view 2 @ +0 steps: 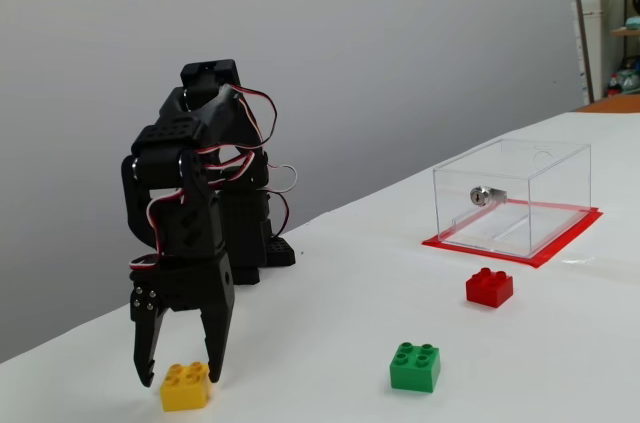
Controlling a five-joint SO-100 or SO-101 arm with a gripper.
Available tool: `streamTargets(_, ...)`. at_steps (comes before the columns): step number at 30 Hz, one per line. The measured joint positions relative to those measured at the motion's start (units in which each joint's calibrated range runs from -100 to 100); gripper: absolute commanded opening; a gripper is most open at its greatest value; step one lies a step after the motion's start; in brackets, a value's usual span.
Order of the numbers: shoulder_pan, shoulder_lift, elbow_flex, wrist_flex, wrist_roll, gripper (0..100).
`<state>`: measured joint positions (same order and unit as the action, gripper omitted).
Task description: Pick the yellow lego brick and place it into the transparent box
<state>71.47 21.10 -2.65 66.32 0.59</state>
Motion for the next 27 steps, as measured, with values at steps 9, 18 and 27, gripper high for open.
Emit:
streamTargets(9, -0.4, 1.0, 0.0, 0.0, 0.0, 27)
streamTargets(18, -0.4, 1.0, 0.0, 0.0, 0.0, 27)
streamTargets(27, -0.3, 1.0, 0.0, 0.0, 0.0, 14)
